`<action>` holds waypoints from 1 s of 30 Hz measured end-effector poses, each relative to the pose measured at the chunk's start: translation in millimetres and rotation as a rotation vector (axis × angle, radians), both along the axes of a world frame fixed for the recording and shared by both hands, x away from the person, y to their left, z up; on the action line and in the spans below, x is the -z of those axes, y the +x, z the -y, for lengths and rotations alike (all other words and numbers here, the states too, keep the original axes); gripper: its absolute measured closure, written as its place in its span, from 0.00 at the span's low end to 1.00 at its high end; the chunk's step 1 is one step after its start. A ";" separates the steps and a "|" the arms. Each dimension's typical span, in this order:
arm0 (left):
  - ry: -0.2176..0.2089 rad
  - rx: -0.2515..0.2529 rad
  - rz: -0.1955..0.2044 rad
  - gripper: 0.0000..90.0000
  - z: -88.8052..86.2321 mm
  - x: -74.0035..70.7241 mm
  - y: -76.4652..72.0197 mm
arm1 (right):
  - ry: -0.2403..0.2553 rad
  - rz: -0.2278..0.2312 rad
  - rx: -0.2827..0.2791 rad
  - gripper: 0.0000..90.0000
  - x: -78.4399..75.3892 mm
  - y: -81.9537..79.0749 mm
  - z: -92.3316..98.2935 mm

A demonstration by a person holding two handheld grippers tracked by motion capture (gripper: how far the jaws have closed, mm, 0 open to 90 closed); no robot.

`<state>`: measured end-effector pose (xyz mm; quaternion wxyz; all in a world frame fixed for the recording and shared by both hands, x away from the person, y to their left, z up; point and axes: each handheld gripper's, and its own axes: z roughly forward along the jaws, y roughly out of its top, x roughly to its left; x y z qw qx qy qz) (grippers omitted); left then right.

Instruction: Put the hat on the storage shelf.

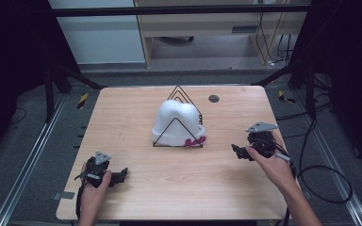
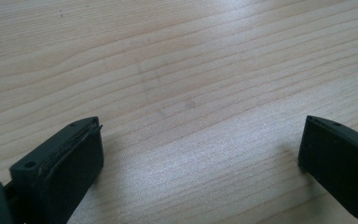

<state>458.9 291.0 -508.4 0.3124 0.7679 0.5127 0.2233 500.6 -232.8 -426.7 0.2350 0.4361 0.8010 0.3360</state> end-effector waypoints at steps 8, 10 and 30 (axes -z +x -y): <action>0.000 0.000 0.000 0.00 0.0 0.0 0.0 | 0.001 -0.044 0.029 0.13 22.1 1.3 3.5; 0.000 0.000 0.000 0.00 0.0 0.0 0.0 | 0.003 -0.051 0.038 0.13 28.3 2.1 5.1; 0.000 0.000 0.000 0.00 0.0 0.0 0.0 | 0.076 -0.049 0.156 0.10 84.6 -6.5 5.1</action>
